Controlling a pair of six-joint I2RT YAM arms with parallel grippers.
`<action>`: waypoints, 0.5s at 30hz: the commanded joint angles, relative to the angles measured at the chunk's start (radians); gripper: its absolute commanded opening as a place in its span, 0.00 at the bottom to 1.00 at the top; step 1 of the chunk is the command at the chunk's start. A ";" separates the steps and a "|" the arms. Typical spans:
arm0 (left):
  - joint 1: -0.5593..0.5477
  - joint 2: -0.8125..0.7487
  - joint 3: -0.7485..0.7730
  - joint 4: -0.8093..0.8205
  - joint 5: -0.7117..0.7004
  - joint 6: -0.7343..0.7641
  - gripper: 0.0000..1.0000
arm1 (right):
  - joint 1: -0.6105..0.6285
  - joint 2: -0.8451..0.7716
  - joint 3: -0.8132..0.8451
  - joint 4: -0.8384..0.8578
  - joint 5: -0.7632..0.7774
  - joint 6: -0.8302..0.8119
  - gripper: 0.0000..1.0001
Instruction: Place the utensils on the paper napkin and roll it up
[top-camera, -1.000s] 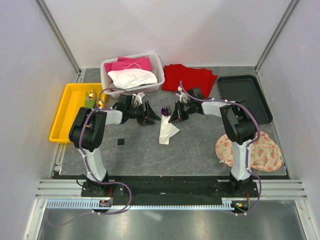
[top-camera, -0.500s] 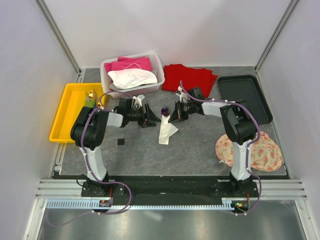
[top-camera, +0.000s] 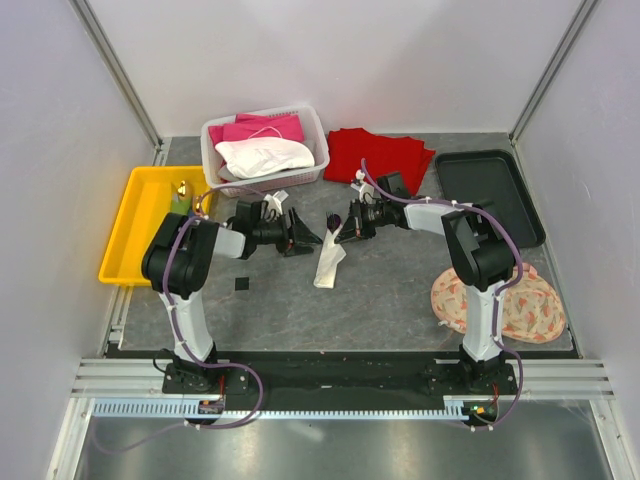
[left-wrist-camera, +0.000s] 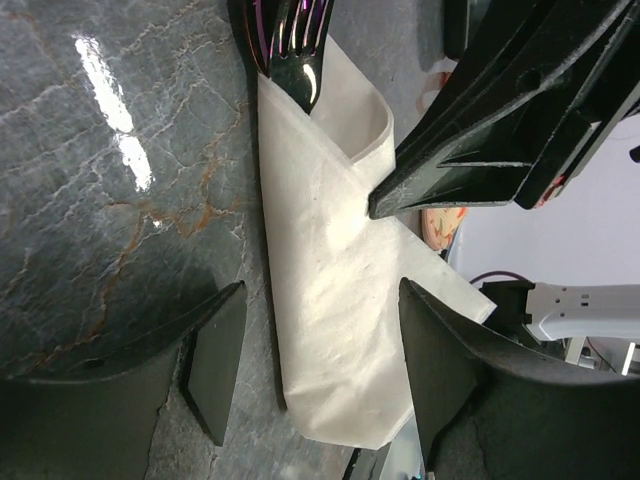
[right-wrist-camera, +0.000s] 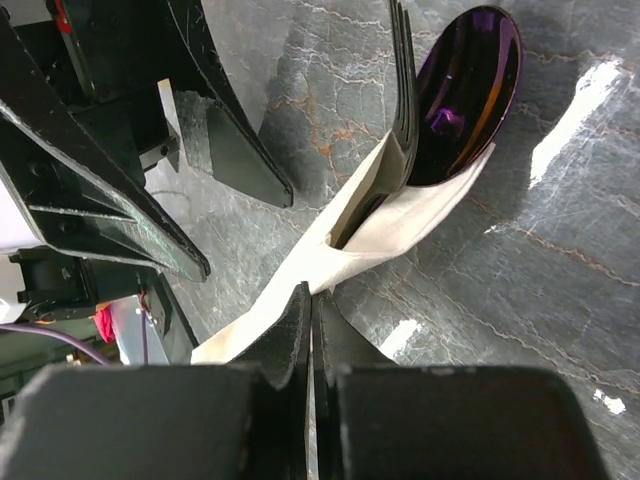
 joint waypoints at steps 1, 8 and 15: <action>0.016 0.004 -0.005 0.077 0.047 -0.037 0.70 | -0.002 -0.059 0.031 0.031 -0.051 0.004 0.00; 0.021 0.017 -0.003 0.122 0.081 -0.051 0.70 | -0.001 -0.073 0.036 0.034 -0.066 0.000 0.00; 0.022 0.034 -0.012 0.175 0.096 -0.078 0.69 | -0.001 -0.086 0.047 0.031 -0.080 0.003 0.00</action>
